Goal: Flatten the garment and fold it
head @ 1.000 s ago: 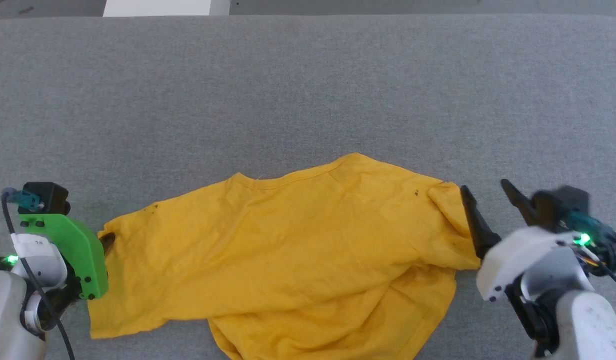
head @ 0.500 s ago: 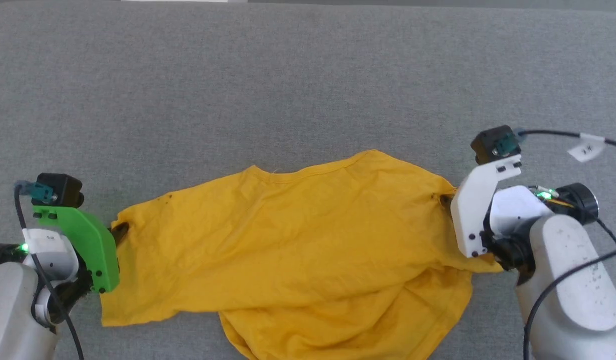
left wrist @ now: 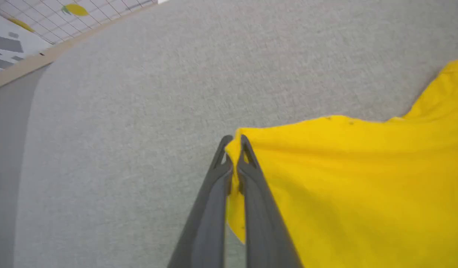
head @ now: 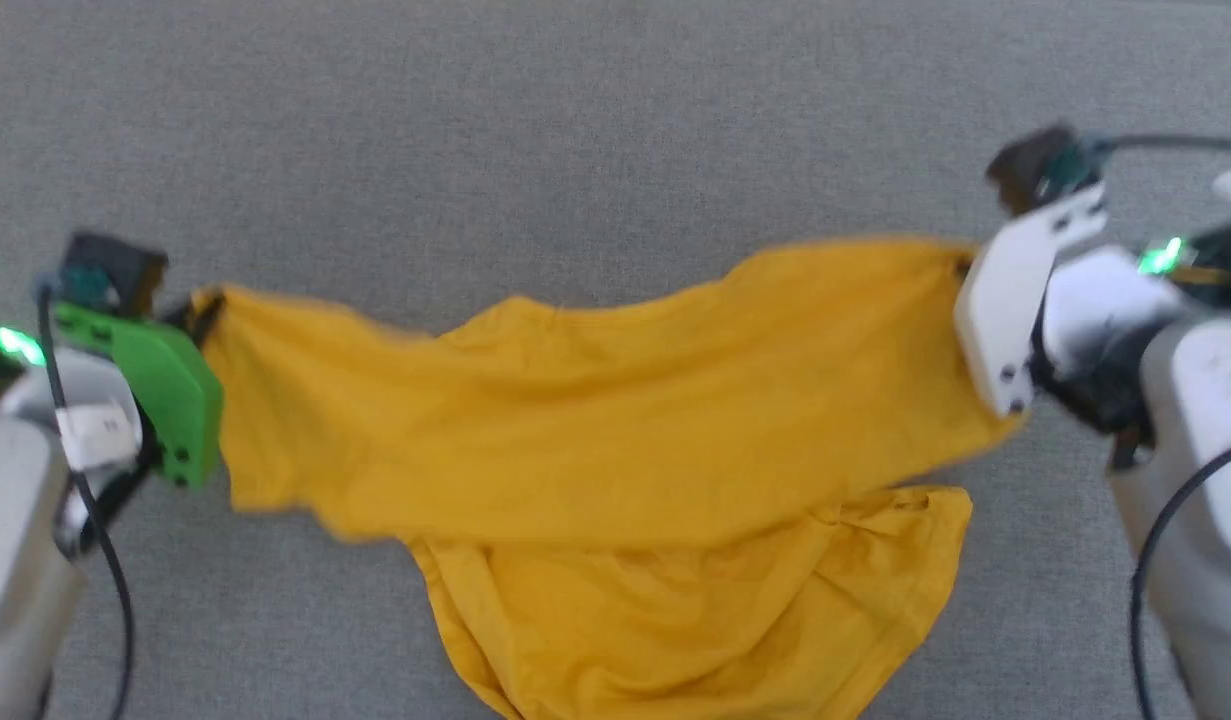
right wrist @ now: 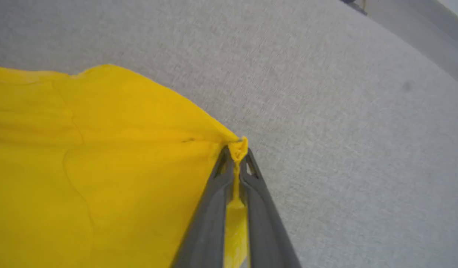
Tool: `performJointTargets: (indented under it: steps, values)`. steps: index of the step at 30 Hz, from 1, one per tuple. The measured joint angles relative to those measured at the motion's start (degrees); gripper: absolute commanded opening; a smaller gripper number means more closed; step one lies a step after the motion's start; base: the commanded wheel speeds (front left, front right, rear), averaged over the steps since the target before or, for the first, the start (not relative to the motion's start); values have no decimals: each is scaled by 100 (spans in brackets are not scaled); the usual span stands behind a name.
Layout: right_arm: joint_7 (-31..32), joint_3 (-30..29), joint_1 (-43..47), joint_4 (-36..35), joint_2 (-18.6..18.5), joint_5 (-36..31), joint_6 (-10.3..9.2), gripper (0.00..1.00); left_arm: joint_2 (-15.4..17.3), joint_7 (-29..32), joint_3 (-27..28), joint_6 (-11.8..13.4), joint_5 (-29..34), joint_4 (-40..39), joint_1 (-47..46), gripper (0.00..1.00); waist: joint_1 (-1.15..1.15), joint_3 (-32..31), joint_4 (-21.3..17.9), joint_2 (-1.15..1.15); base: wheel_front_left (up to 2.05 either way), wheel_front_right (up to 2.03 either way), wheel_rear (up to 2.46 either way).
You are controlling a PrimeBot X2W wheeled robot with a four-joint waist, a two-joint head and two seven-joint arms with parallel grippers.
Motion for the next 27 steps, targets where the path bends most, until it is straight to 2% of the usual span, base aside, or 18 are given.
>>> performJointTargets:
  steps: [4,10,14,19,23,27]
  values:
    - [-347,58,-928,179,-221,-101,0,0,211,-380,-131,-2,499,-27,-921,0,0,146,-17,0,0,0,0]
    - [-932,70,-2381,586,-356,-434,0,0,233,-836,-37,82,1022,143,-2397,0,0,465,-82,0,0,0,0]
    - [-1295,90,-3392,838,-410,-715,0,0,205,-1100,212,391,1254,323,-3357,0,1,732,-147,0,0,0,0]
    - [-1844,-86,-4502,1139,-360,-1016,1,0,10,-1638,661,916,1285,532,-4464,0,0,1035,-262,0,0,0,0]
    - [-2531,-498,-5271,1283,-151,-1360,1,0,-89,-2050,844,1174,1329,739,-5175,0,1,1169,-381,0,0,0,0]
    - [-3261,-876,-5944,1373,65,-1753,2,0,-97,-2504,934,1314,1436,899,-5708,0,0,1221,-468,0,0,0,0]
